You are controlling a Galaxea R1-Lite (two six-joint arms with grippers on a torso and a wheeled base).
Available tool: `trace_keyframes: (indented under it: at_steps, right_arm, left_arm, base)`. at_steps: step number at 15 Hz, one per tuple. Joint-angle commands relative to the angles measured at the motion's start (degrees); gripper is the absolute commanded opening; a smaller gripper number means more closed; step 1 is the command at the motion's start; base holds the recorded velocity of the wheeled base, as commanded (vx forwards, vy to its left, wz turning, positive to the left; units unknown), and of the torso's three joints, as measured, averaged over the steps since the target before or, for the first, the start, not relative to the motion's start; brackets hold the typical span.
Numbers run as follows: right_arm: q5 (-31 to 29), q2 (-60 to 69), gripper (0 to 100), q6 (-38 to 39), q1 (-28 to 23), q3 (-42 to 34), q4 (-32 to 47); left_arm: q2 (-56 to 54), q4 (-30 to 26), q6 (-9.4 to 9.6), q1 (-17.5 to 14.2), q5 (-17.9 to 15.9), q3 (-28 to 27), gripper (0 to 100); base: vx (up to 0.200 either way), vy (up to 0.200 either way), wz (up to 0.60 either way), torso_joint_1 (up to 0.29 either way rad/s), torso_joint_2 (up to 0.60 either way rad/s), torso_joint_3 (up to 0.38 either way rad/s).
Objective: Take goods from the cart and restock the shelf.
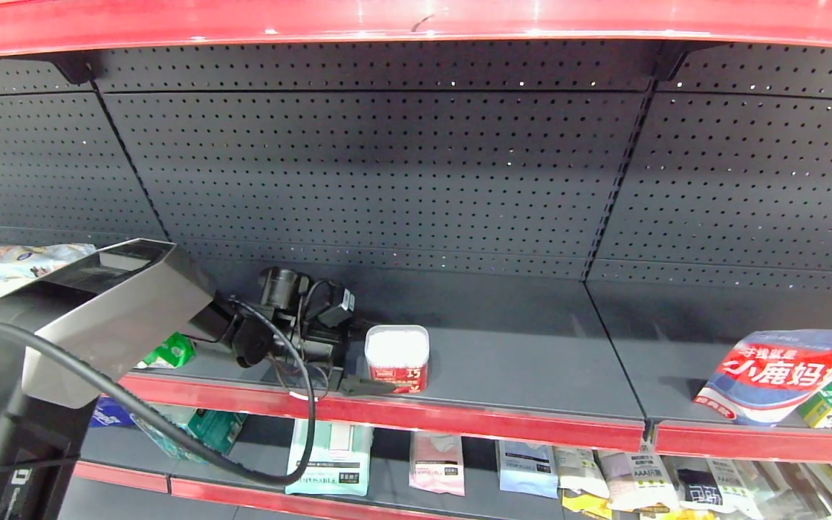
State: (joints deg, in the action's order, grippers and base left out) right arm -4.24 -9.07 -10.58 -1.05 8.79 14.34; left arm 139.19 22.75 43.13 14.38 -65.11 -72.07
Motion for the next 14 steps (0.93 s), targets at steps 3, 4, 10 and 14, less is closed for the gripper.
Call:
trace_keyframes:
  at_steps: [3,4,10,14]
  right_arm:
    - [0.02,-0.16,0,0.03,-0.01,0.0,-0.01]
    - [0.02,-0.16,0,0.03,0.08,-0.09,-0.01]
    - [0.29,-0.16,0,0.12,0.08,-0.09,-0.01]
    - [0.29,-0.6,0,0.47,0.26,-0.09,-0.01]
  left_arm:
    - [-0.06,0.02,0.02,-0.94,0.07,-0.09,100]
    - [-0.15,-0.07,0.02,-0.94,0.07,-0.09,100]
    - [-5.6,-0.25,-0.68,-0.85,-1.6,5.1,100]
    - [-14.65,-0.16,-2.61,-0.85,-2.57,13.62,100]
  base:
    - [0.0,0.0,0.0,0.0,0.0,0.0]
    - [0.0,0.0,0.0,0.0,0.0,0.0]
    - [0.0,0.0,0.0,0.0,0.0,0.0]
    - [0.0,0.0,0.0,0.0,0.0,0.0]
